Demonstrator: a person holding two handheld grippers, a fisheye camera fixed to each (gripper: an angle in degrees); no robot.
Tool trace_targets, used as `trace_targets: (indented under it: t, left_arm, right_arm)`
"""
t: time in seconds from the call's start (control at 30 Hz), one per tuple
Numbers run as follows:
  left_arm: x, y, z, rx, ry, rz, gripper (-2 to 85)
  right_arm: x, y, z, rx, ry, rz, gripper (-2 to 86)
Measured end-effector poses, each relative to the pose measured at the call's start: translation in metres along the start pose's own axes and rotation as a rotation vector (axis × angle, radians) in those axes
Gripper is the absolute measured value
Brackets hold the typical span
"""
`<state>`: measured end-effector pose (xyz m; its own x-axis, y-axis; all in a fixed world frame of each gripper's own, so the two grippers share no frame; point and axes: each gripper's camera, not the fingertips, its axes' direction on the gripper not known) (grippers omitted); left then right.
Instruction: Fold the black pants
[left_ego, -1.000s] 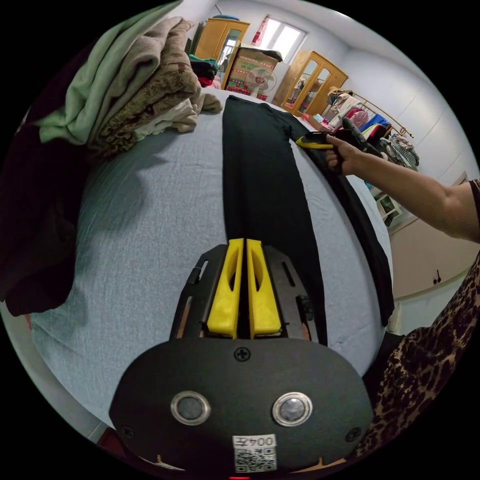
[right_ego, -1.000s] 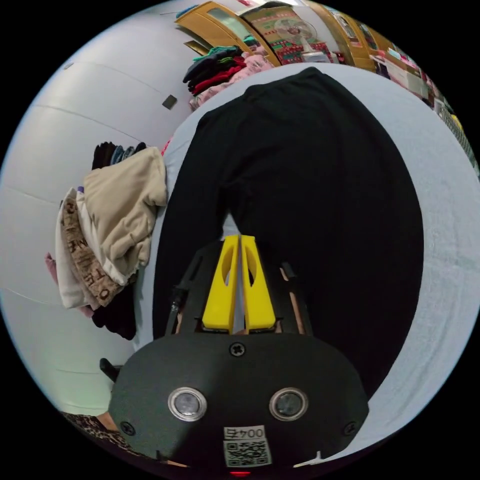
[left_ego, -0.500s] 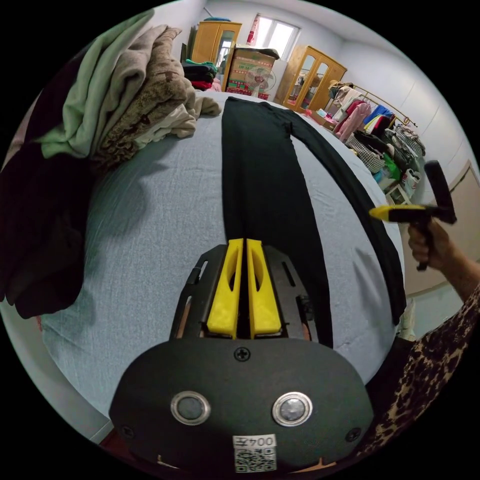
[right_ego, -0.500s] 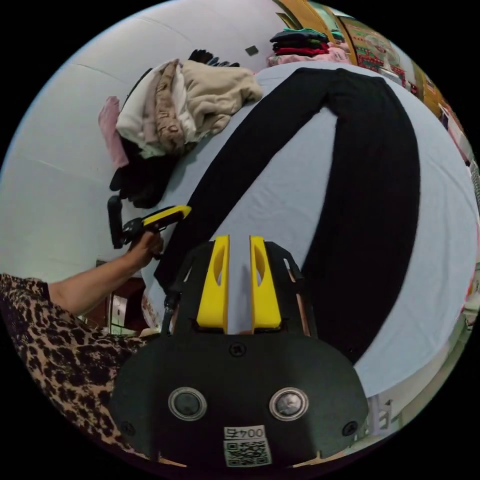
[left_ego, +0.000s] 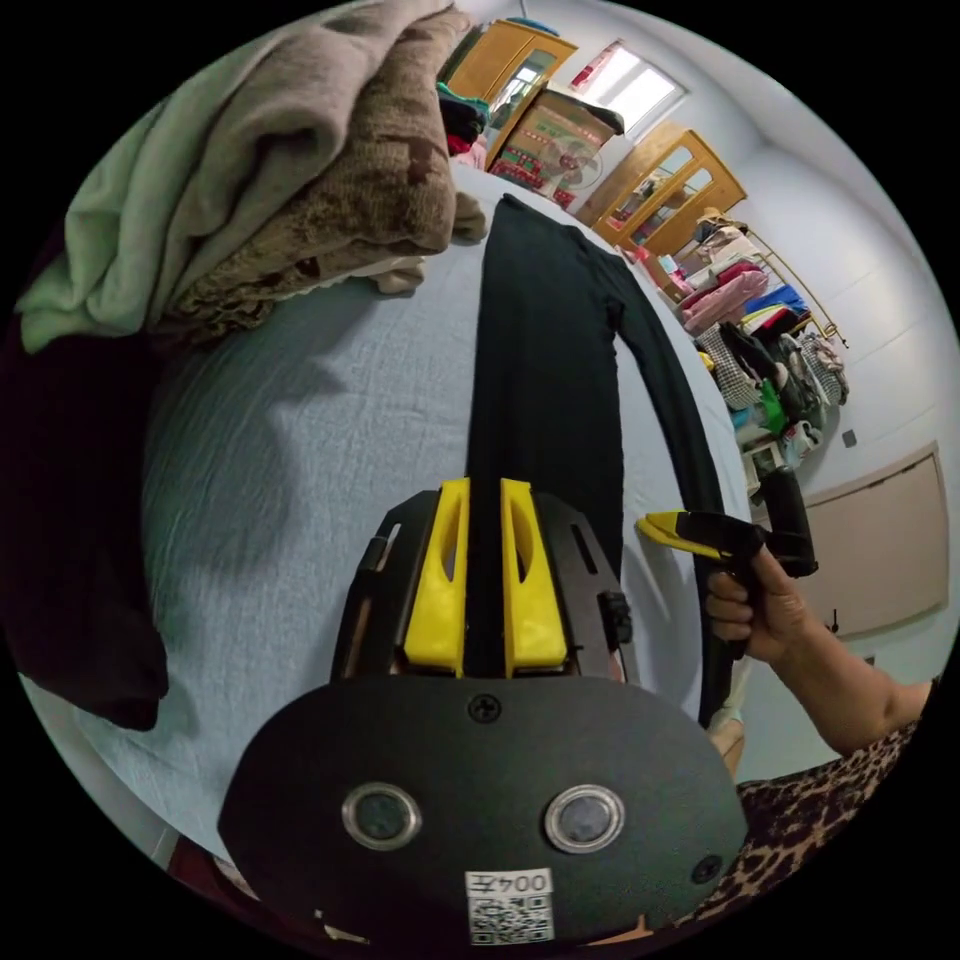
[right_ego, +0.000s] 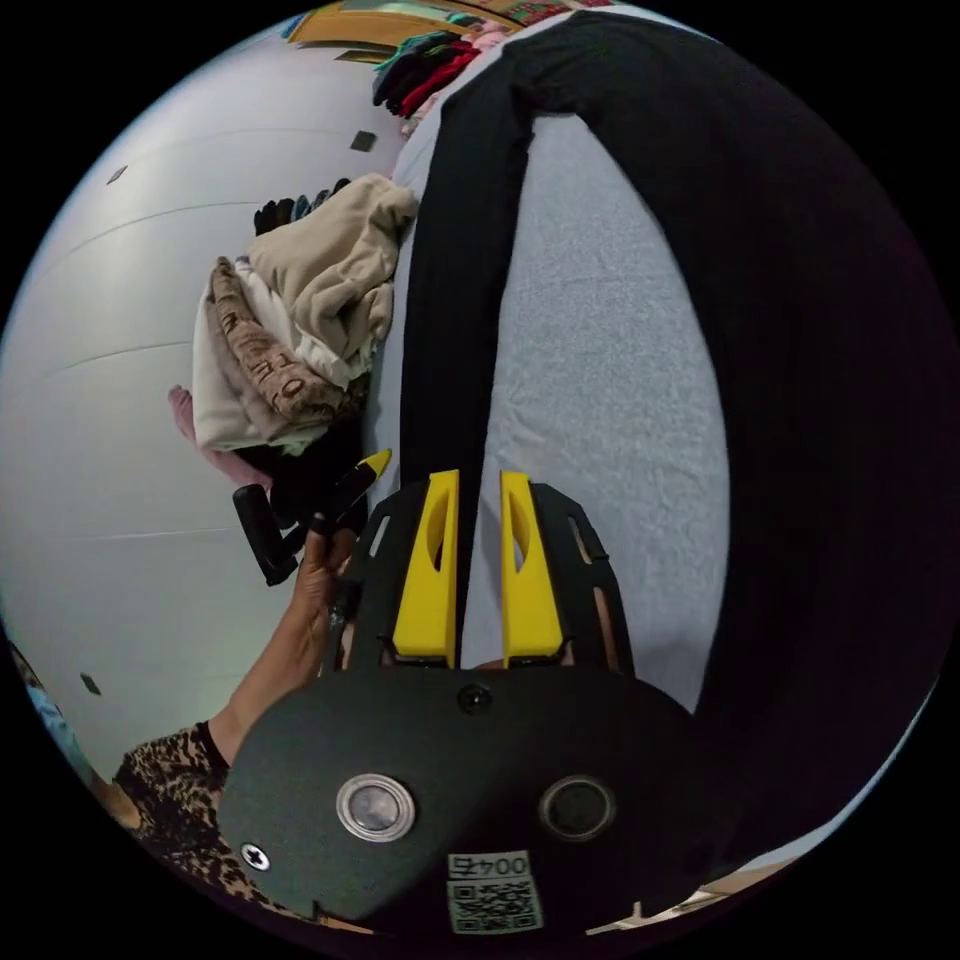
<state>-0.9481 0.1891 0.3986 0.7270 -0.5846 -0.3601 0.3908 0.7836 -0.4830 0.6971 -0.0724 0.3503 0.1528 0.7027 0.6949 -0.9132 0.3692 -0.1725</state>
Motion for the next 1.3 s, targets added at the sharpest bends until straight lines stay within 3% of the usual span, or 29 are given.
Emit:
trace_targets:
  t: [0.3,0.57,0.93,1.17,1.3]
  left_arm:
    - [0.018,0.015,0.019,0.015,-0.105,-0.036,1.6]
    - [0.043,0.042,0.025,0.040,-0.278,0.071,0.9]
    - [0.030,0.089,0.004,0.066,-0.159,0.039,0.8]
    - [0.039,0.191,-0.024,-0.001,-0.064,0.138,0.5]
    - [0.042,0.226,0.001,-0.105,-0.119,0.166,0.6]
  right_arm:
    - [0.003,-0.006,0.026,-0.038,-0.031,0.013,4.8]
    - [-0.008,0.030,0.033,0.018,0.164,-0.087,0.7]
    - [-0.007,0.098,0.040,-0.050,0.069,-0.120,7.7]
    - [0.001,0.177,0.084,-0.165,0.011,-0.081,5.3]
    - [-0.010,0.206,0.096,-0.166,0.148,-0.154,2.0]
